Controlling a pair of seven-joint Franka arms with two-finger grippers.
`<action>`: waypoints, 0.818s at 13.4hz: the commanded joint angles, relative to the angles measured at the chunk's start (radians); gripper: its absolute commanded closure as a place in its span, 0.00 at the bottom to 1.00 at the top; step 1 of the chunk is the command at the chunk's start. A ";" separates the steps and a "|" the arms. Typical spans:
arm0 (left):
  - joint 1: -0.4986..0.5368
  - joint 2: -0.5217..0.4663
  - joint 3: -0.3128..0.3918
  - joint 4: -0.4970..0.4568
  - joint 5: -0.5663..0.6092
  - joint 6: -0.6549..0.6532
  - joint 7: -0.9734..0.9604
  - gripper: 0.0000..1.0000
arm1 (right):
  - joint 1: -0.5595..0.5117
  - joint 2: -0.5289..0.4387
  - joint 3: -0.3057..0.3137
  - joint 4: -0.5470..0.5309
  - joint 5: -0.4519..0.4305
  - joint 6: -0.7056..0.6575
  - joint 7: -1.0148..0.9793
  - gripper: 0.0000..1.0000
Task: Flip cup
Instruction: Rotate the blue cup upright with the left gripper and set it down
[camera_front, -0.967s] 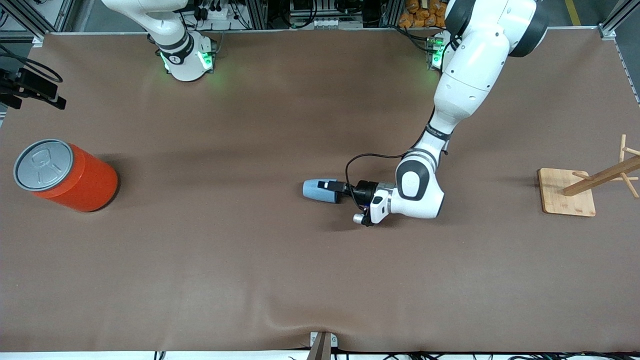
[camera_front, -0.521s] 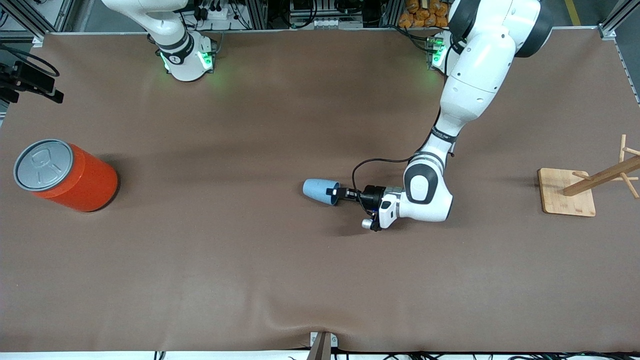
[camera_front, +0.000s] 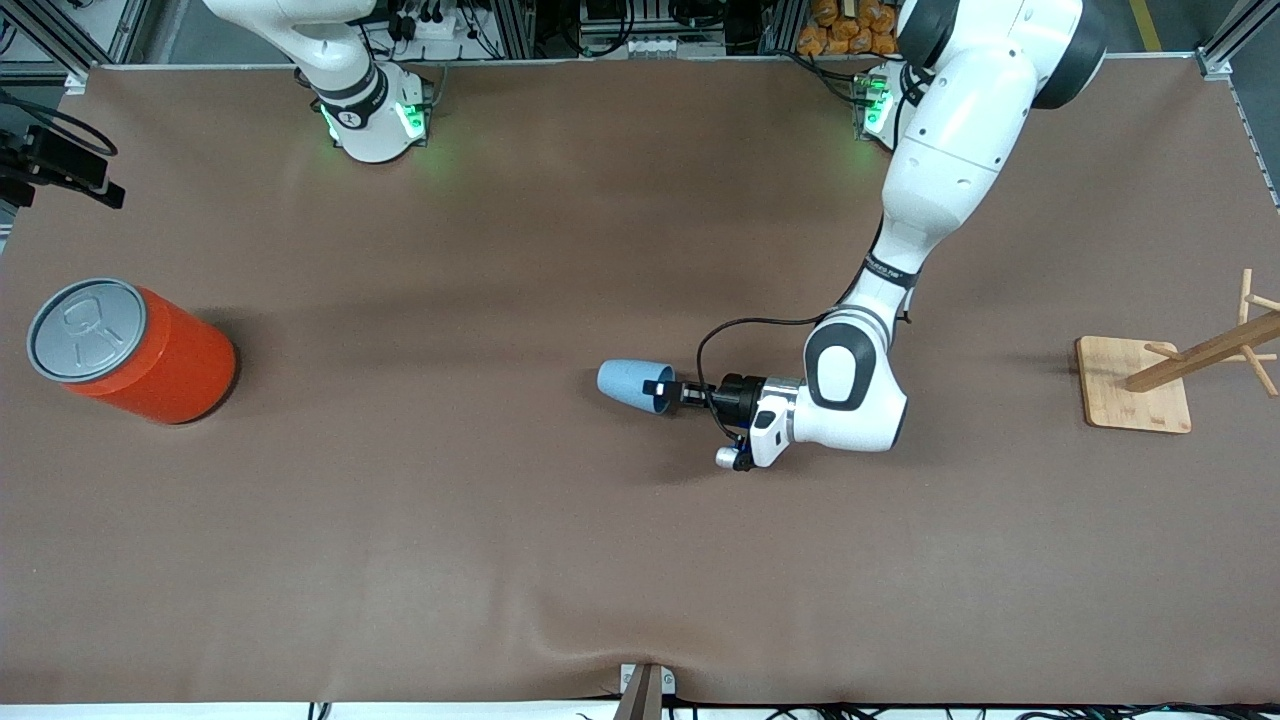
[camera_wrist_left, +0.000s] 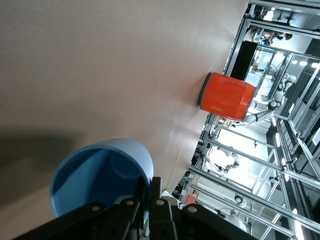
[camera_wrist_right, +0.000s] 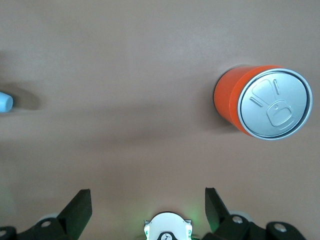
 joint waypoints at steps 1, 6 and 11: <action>-0.011 -0.057 0.002 0.006 0.080 0.001 -0.097 1.00 | -0.005 0.008 0.000 0.012 -0.016 -0.011 -0.001 0.00; 0.007 -0.143 0.016 0.003 0.343 0.004 -0.209 1.00 | -0.004 0.008 0.000 0.012 -0.014 -0.014 -0.001 0.00; 0.065 -0.251 0.063 -0.053 0.620 0.004 -0.292 1.00 | -0.001 0.008 0.002 0.013 -0.013 -0.018 -0.001 0.00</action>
